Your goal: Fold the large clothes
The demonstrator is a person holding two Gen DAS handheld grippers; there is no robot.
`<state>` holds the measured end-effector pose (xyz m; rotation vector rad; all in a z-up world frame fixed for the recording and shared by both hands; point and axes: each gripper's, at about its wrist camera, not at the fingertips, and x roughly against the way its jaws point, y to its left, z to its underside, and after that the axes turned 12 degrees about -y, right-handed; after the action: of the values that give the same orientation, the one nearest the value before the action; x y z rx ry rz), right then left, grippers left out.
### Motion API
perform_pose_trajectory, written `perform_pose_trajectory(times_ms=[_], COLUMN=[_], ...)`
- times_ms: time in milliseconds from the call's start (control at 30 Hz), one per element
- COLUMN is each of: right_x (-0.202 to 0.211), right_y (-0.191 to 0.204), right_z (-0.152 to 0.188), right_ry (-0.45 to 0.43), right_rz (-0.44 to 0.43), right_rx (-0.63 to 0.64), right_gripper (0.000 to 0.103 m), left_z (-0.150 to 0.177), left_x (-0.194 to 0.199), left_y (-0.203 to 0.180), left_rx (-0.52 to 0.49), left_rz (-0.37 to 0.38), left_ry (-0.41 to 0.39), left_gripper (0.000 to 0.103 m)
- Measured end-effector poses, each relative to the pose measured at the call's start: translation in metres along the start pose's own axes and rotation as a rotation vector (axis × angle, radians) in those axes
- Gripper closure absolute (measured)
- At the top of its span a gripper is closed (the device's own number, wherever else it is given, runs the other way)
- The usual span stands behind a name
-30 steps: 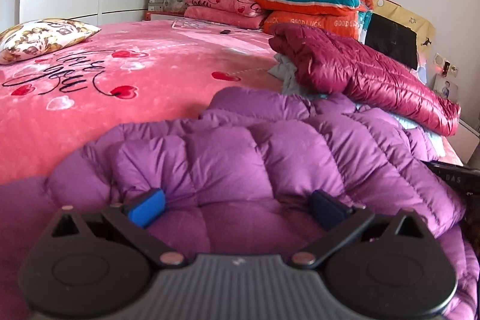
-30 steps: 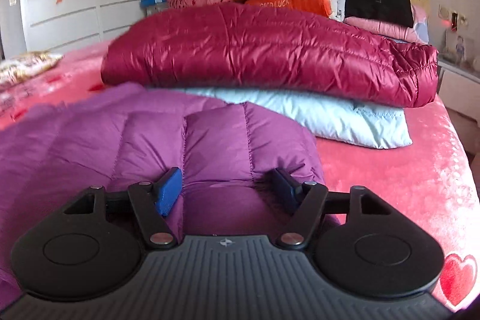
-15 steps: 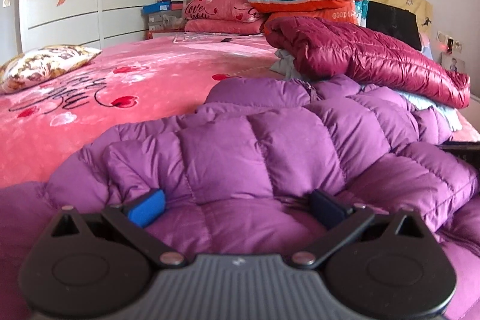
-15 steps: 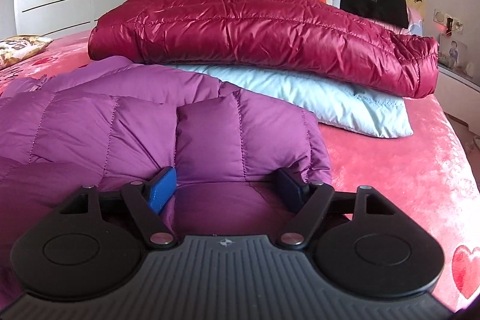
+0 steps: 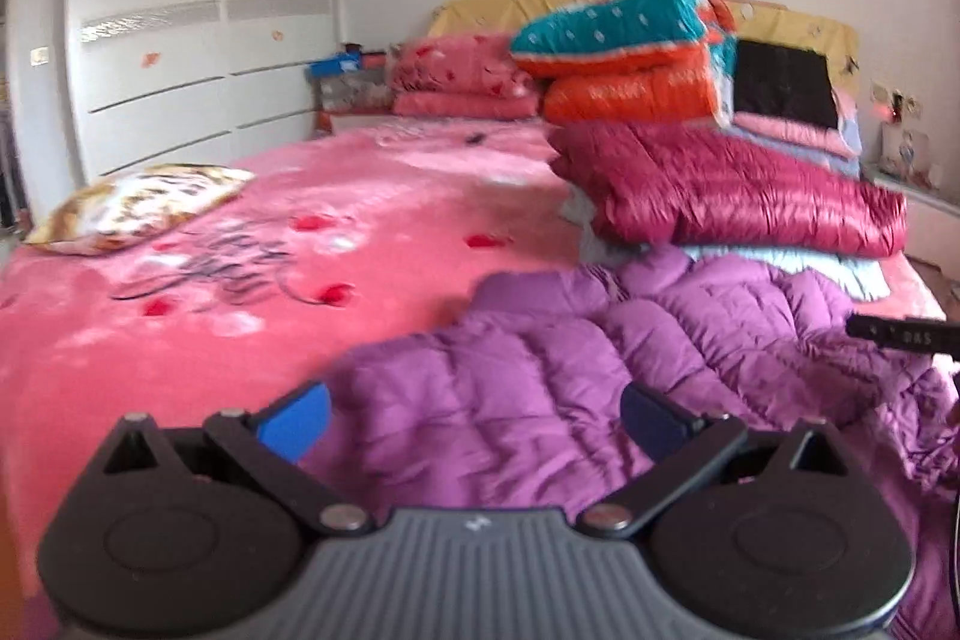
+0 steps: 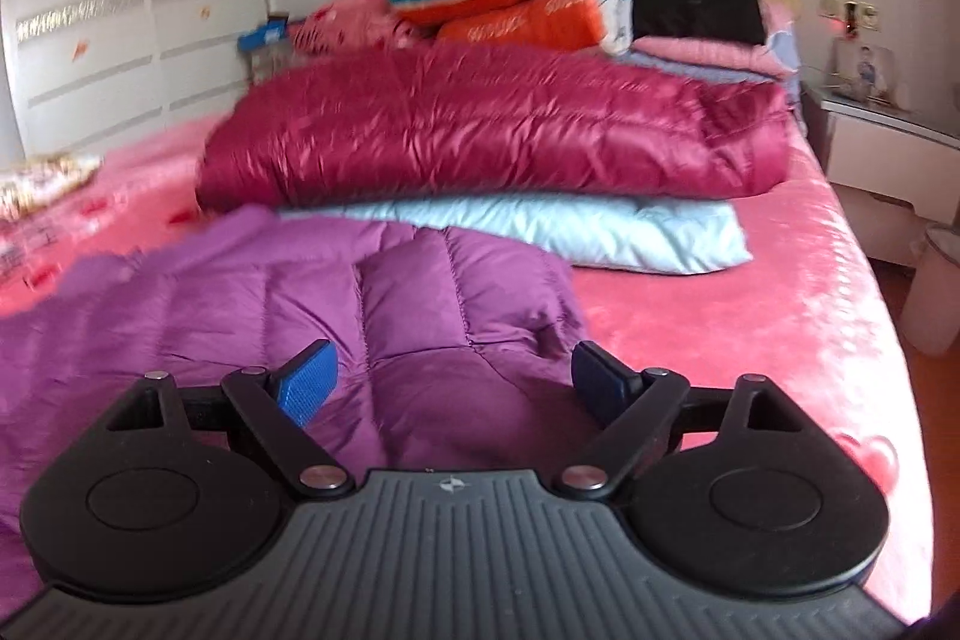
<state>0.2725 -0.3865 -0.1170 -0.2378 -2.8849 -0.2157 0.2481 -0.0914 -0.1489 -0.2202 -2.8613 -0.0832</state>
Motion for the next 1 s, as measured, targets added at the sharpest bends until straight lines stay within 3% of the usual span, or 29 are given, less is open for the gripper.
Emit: perform_pose_trajectory(times_ms=[300, 433, 567, 767, 867, 1000], right_x=[0.072, 0.100, 0.123, 0.151, 0.165, 0.176], right_y=[0.019, 0.032, 0.044, 0.058, 0.071, 0.085], right_z=[-0.006, -0.007, -0.004, 0.001, 0.004, 0.006], right_ry=[0.013, 0.029, 0.054, 0.089, 0.095, 0.104], right_rz=[-0.090, -0.150, -0.183, -0.217, -0.231, -0.257], right_rx=[0.025, 0.036, 0.052, 0.051, 0.075, 0.100], right_gripper=[0.000, 0.000, 0.000, 0.000, 0.000, 0.000], left_z=[0.017, 0.040, 0.070, 0.124, 0.147, 0.166], left_x=[0.108, 0.140, 0.155, 0.158, 0.159, 0.151], left_y=[0.087, 0.114, 0.129, 0.145, 0.158, 0.181], left_rx=[-0.006, -0.038, -0.041, -0.019, 0.038, 0.200], left_rz=[-0.217, -0.267, -0.248, -0.283, -0.282, -0.276], left_ry=[0.054, 0.112, 0.197, 0.284, 0.301, 0.312], left_gripper=[0.000, 0.000, 0.000, 0.000, 0.000, 0.000])
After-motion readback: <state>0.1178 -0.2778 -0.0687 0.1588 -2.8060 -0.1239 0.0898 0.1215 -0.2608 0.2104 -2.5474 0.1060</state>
